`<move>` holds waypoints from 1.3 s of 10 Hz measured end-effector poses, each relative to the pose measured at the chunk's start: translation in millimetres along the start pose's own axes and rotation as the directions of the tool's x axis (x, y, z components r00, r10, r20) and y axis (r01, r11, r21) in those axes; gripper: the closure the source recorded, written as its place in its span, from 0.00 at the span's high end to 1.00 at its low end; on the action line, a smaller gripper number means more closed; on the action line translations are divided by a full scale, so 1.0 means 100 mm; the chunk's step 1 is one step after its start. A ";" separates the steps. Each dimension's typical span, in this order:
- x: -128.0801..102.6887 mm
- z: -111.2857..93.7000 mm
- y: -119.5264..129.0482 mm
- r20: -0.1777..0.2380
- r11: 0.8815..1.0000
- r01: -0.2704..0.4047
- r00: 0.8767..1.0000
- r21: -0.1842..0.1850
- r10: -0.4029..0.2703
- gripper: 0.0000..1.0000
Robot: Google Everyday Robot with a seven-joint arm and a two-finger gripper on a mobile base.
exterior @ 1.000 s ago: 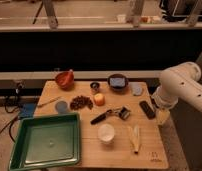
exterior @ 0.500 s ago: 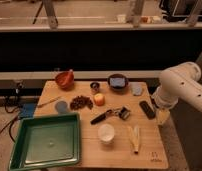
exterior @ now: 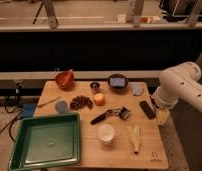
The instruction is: Place brush in plastic cup
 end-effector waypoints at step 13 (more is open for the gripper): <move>-1.02 0.14 -0.33 0.055 0.998 0.059 0.997 -0.017 -0.058 0.80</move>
